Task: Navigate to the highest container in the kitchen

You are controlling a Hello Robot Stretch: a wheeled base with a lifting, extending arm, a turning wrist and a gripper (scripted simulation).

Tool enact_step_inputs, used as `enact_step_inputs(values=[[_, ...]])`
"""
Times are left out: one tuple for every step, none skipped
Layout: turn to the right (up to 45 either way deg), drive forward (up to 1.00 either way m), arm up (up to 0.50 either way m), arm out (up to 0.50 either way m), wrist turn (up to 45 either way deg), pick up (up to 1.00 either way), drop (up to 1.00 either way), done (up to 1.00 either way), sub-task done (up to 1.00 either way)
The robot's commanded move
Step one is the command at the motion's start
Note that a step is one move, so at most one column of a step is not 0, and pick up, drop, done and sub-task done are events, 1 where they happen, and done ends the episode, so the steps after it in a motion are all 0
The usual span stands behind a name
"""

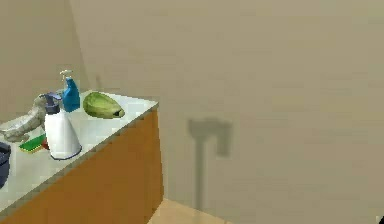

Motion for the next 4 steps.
enact_step_inputs(values=[[9.0,0.0,0.0,0.0,0.0,0.0,0.0,0.0,0.0],[0.0,0.35,0.0,0.0,0.0,0.0,0.0,0.0,0.0],[-45.0,0.0,0.0,0.0,0.0,0.0,0.0,0.0,0.0],[0.0,0.0,0.0,0.0,0.0,0.0,0.0,1.0,0.0]])
